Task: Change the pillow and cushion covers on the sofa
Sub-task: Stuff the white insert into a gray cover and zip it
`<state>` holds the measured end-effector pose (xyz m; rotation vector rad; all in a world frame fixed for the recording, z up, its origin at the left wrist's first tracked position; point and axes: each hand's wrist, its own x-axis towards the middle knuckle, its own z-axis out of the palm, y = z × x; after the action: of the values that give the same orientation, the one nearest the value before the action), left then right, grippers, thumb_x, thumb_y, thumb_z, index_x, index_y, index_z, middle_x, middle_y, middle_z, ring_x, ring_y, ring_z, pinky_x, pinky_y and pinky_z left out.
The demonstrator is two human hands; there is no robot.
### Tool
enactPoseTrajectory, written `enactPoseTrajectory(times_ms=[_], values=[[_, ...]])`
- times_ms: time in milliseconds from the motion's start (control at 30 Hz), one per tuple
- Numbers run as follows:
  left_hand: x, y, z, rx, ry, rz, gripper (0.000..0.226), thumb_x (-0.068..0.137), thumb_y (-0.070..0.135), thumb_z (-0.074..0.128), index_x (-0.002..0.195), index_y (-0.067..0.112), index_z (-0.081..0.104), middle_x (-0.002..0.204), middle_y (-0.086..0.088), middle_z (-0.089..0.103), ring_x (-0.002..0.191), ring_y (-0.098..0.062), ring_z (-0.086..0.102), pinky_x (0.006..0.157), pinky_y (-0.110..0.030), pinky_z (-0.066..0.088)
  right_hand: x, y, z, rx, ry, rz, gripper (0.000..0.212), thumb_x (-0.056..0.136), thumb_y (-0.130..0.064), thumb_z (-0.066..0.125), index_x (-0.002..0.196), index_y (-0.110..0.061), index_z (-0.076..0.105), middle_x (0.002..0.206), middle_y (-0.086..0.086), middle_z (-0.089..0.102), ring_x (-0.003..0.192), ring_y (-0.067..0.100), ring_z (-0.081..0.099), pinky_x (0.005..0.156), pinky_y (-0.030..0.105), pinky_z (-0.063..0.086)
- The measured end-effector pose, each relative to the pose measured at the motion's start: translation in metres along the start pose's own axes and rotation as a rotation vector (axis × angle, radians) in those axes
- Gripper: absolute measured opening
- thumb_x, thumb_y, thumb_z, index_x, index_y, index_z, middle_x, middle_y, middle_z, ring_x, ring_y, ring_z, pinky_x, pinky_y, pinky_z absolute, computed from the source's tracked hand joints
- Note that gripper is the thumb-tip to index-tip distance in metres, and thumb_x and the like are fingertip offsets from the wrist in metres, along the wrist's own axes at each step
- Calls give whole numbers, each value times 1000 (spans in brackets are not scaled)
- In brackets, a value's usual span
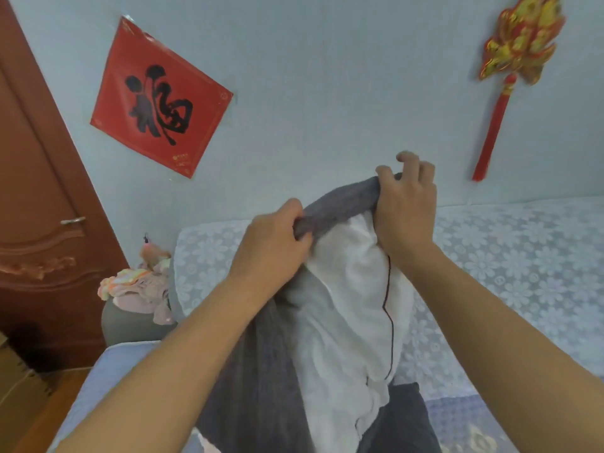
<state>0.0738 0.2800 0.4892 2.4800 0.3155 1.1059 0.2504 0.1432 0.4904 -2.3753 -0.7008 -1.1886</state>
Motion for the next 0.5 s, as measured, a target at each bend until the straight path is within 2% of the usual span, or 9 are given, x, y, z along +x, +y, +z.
enactPoseTrajectory(times_ms=[33, 100, 167, 233, 300, 367, 433, 500], values=[[20, 0, -8, 91, 58, 69, 15, 88, 18, 63, 82, 19, 50, 69, -7, 60, 67, -33, 55, 57, -39, 40, 10, -1, -6, -27, -2, -61, 37, 79, 0, 62, 114, -9, 62, 133, 15, 48, 115, 37, 47, 75, 42, 44], [51, -2, -19, 179, 119, 132, 9, 87, 13, 60, 87, 15, 51, 73, -12, 60, 69, -37, 53, 58, -43, 43, 15, 2, -20, -17, -66, -212, 33, 78, -1, 61, 109, -11, 61, 115, 12, 53, 99, 35, 51, 71, 40, 41], [61, -6, -16, 230, 61, 159, 11, 85, 8, 57, 89, 14, 49, 75, -9, 59, 70, -36, 52, 60, -44, 44, -1, 17, -35, 99, -251, -255, 27, 79, -3, 56, 102, -15, 61, 100, 5, 52, 86, 30, 51, 66, 37, 43], [45, -14, 8, 318, -80, 207, 11, 85, 11, 57, 90, 17, 49, 82, -5, 60, 75, -34, 55, 65, -43, 47, -38, 33, -41, 168, -539, -205, 25, 78, -8, 52, 96, -21, 61, 93, -2, 50, 81, 25, 53, 67, 38, 48], [-2, -26, 54, 408, -319, 249, 7, 91, 24, 56, 97, 22, 54, 95, -4, 62, 85, -35, 61, 69, -39, 47, -94, 47, -30, 80, -791, -129, 19, 80, -15, 50, 95, -23, 59, 91, -5, 47, 86, 21, 53, 71, 36, 48], [-75, -39, 105, 482, -558, 267, 18, 99, 28, 47, 109, 21, 60, 107, -4, 62, 93, -34, 64, 68, -36, 38, -162, 54, -8, -52, -991, -38, 17, 83, -21, 49, 97, -21, 58, 94, -3, 43, 98, 23, 50, 74, 34, 44], [-150, -45, 137, 427, -635, 265, 21, 93, 19, 46, 104, 18, 64, 103, -4, 61, 89, -30, 64, 66, -36, 37, -226, 54, 8, -61, -1086, 108, 13, 85, -21, 49, 96, -18, 55, 99, 3, 50, 101, 25, 54, 72, 34, 39], [-208, -41, 149, 190, -571, 241, 20, 83, 18, 53, 97, 19, 67, 101, -1, 60, 88, -24, 61, 69, -35, 47, -259, 47, 10, 70, -1013, 280, 7, 83, -17, 52, 89, -17, 48, 91, 0, 56, 86, 22, 58, 66, 34, 40]])
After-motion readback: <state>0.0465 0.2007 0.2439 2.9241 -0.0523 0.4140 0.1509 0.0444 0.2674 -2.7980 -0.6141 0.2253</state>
